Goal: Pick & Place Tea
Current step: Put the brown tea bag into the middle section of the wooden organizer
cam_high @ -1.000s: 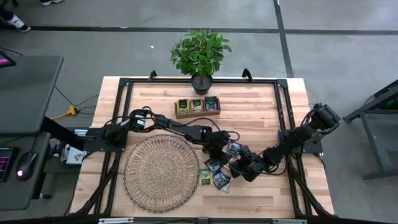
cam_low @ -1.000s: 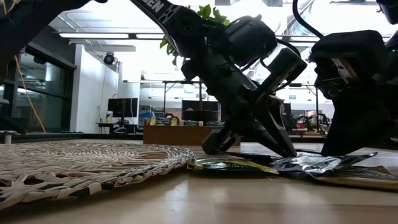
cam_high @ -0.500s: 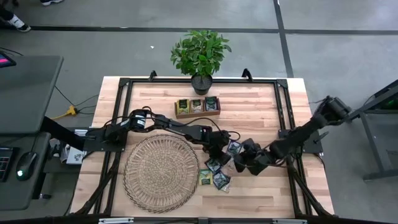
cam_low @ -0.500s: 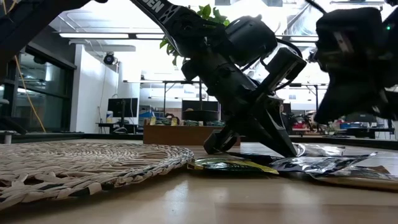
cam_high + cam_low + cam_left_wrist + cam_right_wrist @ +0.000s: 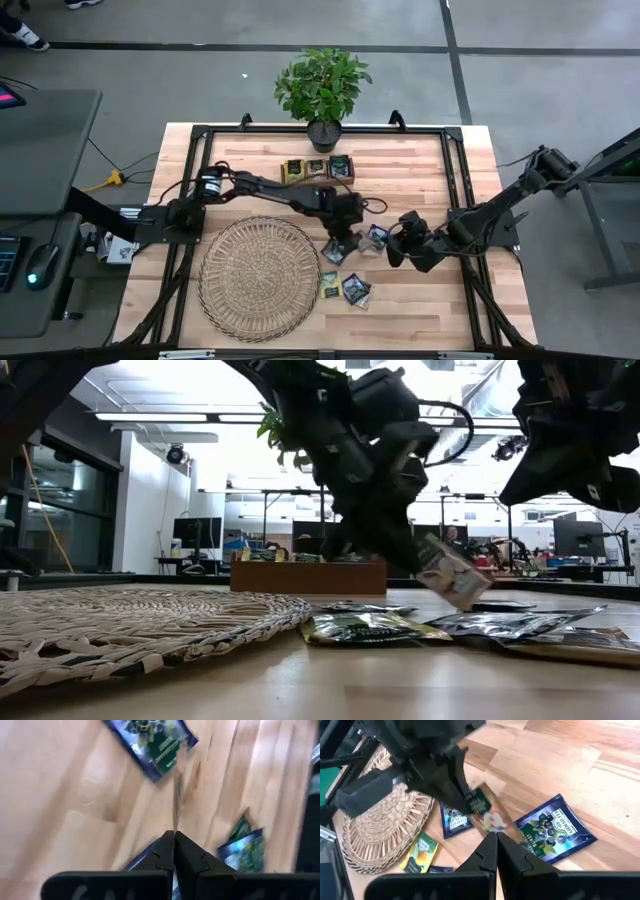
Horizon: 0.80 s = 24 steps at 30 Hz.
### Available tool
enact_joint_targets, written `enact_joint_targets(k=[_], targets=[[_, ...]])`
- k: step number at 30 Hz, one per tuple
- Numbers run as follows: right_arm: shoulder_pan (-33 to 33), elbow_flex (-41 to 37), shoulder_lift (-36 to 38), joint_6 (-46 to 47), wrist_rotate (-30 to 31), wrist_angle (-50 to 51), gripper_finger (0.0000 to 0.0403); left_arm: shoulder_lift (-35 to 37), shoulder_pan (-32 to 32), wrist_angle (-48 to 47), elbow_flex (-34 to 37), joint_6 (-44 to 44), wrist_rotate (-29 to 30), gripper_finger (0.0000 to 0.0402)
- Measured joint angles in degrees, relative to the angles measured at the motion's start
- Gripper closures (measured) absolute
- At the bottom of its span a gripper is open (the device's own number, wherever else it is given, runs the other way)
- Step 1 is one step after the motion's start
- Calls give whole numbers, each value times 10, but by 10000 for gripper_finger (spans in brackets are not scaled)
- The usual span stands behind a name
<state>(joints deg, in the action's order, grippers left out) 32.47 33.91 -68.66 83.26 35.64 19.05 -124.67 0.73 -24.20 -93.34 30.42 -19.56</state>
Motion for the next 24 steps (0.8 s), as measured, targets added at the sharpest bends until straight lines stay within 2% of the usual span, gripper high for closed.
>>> enact_joint_targets(k=[3,8,11,14,24], targets=[[0,0,0,0,0,4,403,15,0,-24,1,-53,29,401],[0,0,0,1,6,11,403,34,-10,-110,0,82,182,401],[0,1,0,1,11,11,403,38,-18,-126,1,134,257,401],[0,1,0,2,11,10,403,42,-29,-137,0,154,262,401],[0,1,0,6,10,13,403,101,-70,-209,-2,30,258,401]])
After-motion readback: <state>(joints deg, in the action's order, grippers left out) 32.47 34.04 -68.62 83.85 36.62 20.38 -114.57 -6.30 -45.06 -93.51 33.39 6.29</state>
